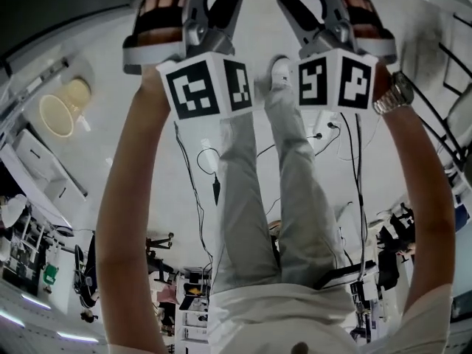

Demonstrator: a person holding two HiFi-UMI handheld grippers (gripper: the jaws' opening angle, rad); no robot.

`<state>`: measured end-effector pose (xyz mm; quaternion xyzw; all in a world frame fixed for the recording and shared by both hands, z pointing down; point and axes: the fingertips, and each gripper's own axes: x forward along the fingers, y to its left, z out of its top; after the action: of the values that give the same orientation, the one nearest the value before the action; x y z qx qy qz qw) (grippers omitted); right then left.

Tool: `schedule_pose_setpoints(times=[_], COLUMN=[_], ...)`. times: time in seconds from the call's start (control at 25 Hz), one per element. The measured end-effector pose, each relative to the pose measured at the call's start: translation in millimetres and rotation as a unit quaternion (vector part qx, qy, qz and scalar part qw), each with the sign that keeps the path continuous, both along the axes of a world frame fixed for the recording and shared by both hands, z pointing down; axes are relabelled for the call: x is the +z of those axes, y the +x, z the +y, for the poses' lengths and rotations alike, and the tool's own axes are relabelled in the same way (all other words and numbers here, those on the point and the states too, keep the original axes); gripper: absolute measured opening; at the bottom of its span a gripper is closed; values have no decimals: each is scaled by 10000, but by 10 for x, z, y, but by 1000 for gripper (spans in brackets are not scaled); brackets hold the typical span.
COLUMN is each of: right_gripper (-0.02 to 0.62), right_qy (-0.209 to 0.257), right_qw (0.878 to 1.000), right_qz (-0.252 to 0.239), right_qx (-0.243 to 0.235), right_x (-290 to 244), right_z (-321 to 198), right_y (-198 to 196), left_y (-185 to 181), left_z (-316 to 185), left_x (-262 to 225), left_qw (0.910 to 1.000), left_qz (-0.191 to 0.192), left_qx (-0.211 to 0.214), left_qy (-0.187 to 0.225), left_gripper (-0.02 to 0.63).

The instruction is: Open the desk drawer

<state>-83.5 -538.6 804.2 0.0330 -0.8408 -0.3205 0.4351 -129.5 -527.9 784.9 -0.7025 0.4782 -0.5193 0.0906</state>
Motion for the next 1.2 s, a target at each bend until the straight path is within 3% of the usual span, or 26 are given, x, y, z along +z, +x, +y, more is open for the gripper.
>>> schedule_pose_setpoints(times=[0.2,0.48,0.8,0.84,0.96,1.2], right_gripper=[161,164,150,128,48,38], right_qy=[458,715,809,866,1169,1390], right_qw=[9989,9970,9945,9943,9911,9874], right_qz=[127,294,568,525,475,556], right_qx=[9,-40,-348,-343,-413,-517], right_x=[93,235,434,417,364,392], right_z=[-367,-704,-759,-772,-830,-804], right_y=[-255,-602,-811,-821,-855,-850], left_y=[-258,-328,-408,-430,-467,-479], left_z=[-434,-712,-774,-788,-846,-837], left_x=[173,463,617,599,539,548], left_qw=[9979,9966,9957,9956,9951,9948], left_qz=[-649,-702,-784,-836,-951,-987], left_qx=[0,-10,47,27,-49,-101], left_qy=[-45,-443,-498,-430,-257,-209], left_gripper=[156,158,163,153,34,31])
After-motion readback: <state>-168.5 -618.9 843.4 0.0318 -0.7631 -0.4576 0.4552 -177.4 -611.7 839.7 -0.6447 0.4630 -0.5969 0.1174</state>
